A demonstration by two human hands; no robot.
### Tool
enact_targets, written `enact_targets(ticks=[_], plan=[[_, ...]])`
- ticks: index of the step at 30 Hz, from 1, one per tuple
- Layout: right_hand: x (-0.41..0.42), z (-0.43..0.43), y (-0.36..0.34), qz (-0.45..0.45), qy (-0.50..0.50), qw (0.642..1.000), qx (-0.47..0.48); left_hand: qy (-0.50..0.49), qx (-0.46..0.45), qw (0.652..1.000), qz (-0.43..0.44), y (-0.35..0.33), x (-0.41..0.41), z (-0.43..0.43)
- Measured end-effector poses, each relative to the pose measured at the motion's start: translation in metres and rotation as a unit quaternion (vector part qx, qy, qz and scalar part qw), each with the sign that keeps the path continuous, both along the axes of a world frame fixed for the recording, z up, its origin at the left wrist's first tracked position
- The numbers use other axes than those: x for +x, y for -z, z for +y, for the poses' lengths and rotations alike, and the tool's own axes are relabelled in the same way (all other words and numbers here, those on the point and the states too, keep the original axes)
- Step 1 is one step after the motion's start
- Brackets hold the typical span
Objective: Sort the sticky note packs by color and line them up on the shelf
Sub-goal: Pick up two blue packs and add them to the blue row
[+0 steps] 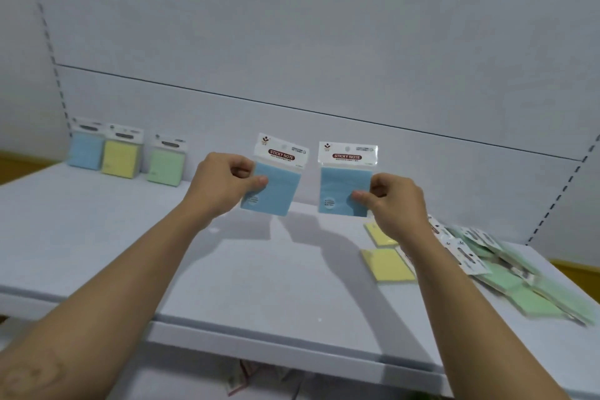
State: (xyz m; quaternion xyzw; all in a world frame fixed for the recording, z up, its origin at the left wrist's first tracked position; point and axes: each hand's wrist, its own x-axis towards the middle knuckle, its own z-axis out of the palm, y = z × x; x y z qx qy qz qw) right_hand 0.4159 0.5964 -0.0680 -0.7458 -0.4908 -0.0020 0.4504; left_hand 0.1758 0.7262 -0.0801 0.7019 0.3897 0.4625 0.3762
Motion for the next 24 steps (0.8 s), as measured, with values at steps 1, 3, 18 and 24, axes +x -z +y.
enact_targets(ticks=[1,3,18,24], plan=[[-0.01,0.007,0.0,0.001,-0.006,1.0,0.0,-0.009,0.002,1.0,-0.003,0.0,-0.013,0.004],[-0.03,0.021,0.0,0.003,-0.018,1.0,-0.001,-0.028,0.003,1.0,-0.007,0.002,-0.038,0.012],[-0.162,0.109,0.013,0.014,-0.099,0.995,-0.016,-0.113,-0.012,0.993,-0.027,0.025,-0.182,0.067],[-0.191,0.143,0.019,0.017,-0.132,0.991,-0.024,-0.143,-0.031,0.988,-0.043,0.033,-0.219,0.085]])
